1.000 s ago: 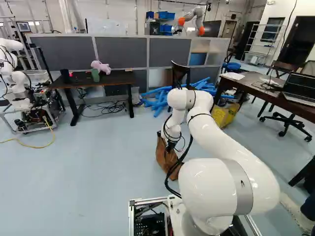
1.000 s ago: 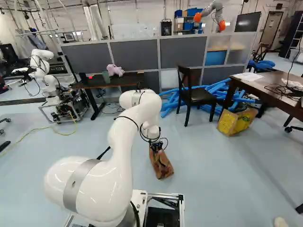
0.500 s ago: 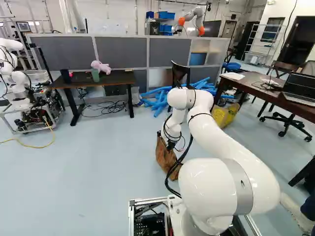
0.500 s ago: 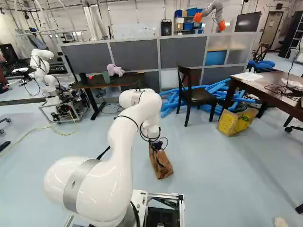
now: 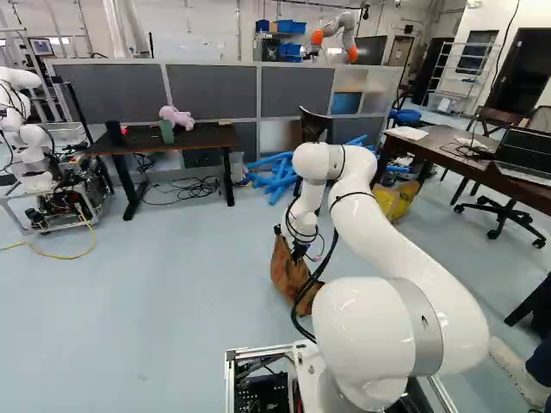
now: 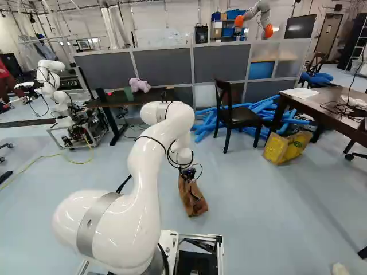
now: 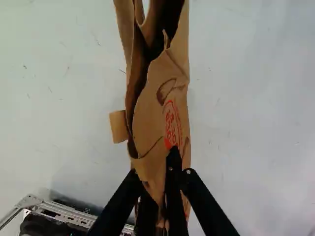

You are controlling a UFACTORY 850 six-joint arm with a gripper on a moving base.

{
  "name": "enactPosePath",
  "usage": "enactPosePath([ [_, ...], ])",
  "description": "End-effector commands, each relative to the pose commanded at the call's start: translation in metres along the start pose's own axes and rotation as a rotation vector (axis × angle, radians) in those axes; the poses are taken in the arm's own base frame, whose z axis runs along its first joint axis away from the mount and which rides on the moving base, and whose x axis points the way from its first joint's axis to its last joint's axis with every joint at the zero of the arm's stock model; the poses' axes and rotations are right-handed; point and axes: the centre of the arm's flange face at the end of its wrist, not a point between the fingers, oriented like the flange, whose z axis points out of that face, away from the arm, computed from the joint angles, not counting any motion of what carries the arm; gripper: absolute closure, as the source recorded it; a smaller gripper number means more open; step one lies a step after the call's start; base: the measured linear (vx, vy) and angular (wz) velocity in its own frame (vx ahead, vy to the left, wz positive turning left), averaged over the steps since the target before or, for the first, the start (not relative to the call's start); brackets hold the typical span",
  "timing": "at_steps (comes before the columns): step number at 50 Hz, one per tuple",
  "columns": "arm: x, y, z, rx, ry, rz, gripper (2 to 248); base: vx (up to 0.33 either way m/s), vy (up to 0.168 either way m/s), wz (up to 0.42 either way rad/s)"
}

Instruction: Pick up the bag on the ground and place it on the table

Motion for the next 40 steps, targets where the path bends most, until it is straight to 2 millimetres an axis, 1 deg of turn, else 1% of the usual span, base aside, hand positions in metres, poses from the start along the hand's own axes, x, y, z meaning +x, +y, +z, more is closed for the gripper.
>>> enactPosePath([
  [40,-0.001,-0.028,-0.064,0.009,-0.008,-0.020,229,0.000,0.000,0.000],
])
